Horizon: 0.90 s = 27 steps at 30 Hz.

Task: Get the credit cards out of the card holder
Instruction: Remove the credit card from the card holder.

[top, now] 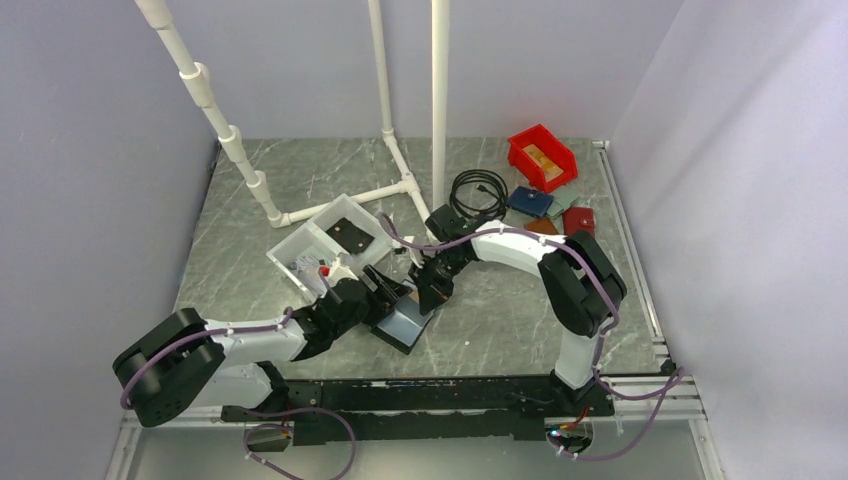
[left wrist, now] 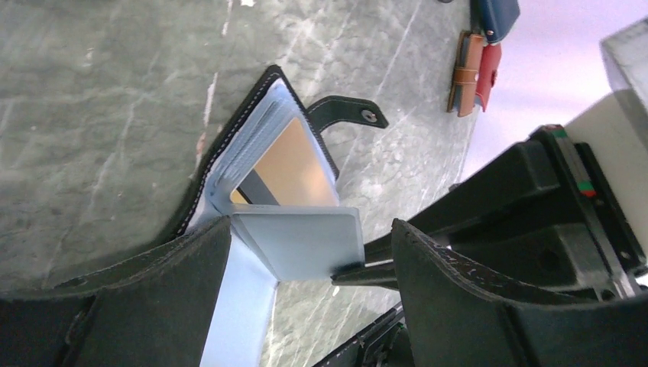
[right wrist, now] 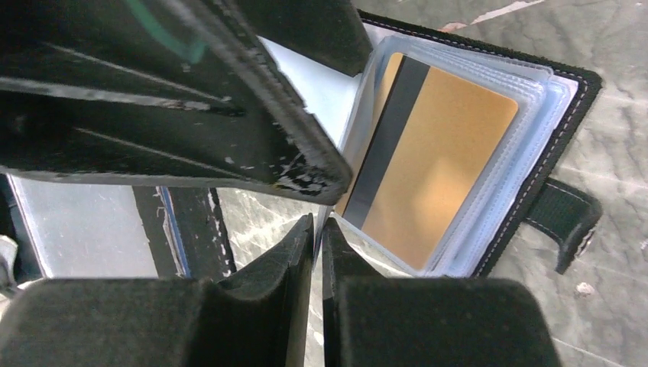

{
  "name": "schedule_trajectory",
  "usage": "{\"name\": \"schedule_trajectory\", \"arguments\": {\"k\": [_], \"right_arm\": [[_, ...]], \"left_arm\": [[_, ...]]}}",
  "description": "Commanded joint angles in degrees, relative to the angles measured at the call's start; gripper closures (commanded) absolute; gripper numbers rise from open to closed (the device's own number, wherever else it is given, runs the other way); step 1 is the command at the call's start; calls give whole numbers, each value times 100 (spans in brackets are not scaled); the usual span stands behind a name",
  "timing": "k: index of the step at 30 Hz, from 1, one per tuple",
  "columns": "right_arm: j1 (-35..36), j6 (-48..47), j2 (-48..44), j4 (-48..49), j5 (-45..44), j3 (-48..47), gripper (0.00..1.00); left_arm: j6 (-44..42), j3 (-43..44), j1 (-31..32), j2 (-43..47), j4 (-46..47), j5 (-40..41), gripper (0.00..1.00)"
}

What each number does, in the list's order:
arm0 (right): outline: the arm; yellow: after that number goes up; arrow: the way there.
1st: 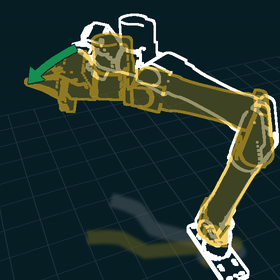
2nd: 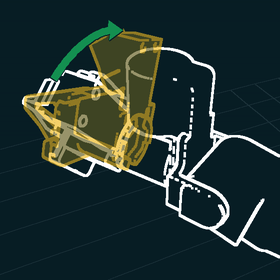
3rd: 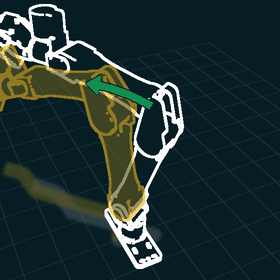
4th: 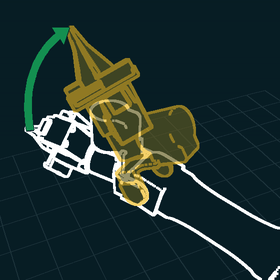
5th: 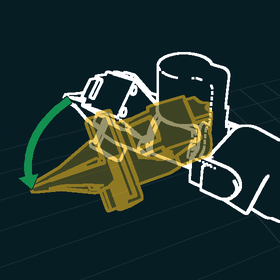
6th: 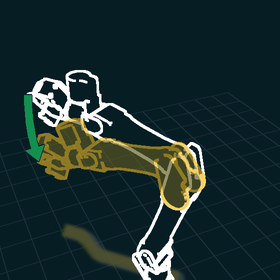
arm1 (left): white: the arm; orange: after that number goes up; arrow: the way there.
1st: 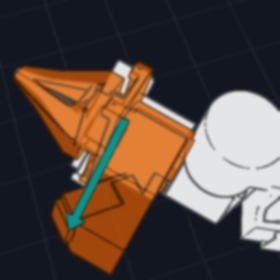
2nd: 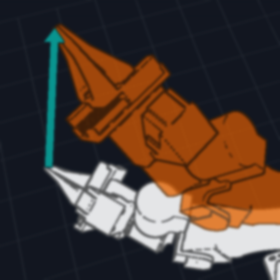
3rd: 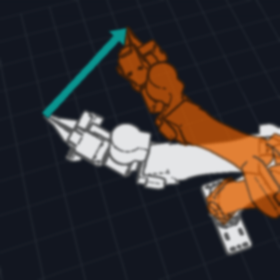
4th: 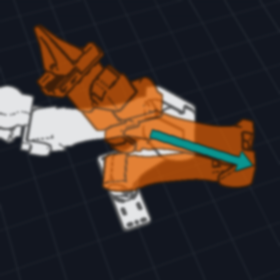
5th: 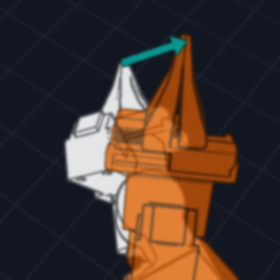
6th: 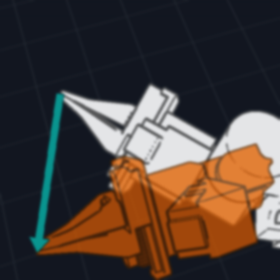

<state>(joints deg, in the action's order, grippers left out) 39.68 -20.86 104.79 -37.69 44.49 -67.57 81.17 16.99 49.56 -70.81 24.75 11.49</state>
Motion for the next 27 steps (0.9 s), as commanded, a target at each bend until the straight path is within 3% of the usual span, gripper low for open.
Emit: {"name": "schedule_trajectory", "arguments": {"k": [1,11,27], "right_arm": [[87,-79,13,17,304,-151,88],[276,-235,23,-81,440,-177,80],[418,-853,88,-610,998,-352,69]], "left_arm": [[293,90,-38,-36,-354,119,18],[504,20,-36,275,-841,120,19],[754,-117,-41,850,-1497,42,31]]}}
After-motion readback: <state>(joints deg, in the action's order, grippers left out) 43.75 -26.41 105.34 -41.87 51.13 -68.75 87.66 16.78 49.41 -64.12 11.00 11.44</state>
